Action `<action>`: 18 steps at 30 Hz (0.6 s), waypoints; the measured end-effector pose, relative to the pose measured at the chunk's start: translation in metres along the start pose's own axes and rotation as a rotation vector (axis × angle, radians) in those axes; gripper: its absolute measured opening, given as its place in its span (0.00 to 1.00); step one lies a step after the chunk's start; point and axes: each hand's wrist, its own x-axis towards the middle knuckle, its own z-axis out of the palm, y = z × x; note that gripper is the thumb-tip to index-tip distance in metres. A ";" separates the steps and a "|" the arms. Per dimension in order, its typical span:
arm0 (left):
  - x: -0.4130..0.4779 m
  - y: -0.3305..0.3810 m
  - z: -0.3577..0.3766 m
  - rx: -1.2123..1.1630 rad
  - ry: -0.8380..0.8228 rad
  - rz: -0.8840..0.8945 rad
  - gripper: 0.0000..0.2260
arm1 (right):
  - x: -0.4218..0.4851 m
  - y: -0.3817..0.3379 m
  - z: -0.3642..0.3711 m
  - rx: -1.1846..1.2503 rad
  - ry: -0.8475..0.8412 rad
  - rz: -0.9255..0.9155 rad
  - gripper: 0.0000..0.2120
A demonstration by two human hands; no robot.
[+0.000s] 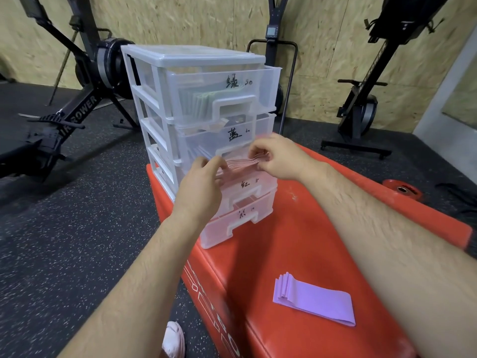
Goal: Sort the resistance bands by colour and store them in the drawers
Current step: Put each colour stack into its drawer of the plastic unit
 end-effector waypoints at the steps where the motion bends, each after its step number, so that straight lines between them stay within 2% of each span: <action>1: 0.000 -0.001 0.000 0.000 0.000 0.002 0.14 | 0.001 0.001 0.002 0.000 -0.006 0.010 0.17; 4: 0.000 -0.004 0.001 0.035 0.001 0.049 0.13 | 0.002 0.003 0.008 0.020 0.008 0.040 0.17; 7: 0.002 -0.010 0.007 0.107 0.002 0.104 0.13 | 0.000 0.004 0.016 -0.036 0.016 0.005 0.11; 9: 0.000 -0.012 0.007 0.117 0.010 0.153 0.16 | -0.010 0.003 0.022 -0.053 0.044 -0.009 0.14; 11: -0.002 -0.014 0.006 0.113 0.008 0.200 0.20 | -0.026 0.004 0.030 -0.002 0.144 0.020 0.17; 14: -0.004 -0.017 0.007 0.161 -0.011 0.287 0.17 | -0.054 0.007 0.047 0.075 0.333 0.120 0.19; 18: -0.015 -0.017 0.010 0.288 0.013 0.404 0.17 | -0.072 0.009 0.074 0.093 0.207 0.206 0.24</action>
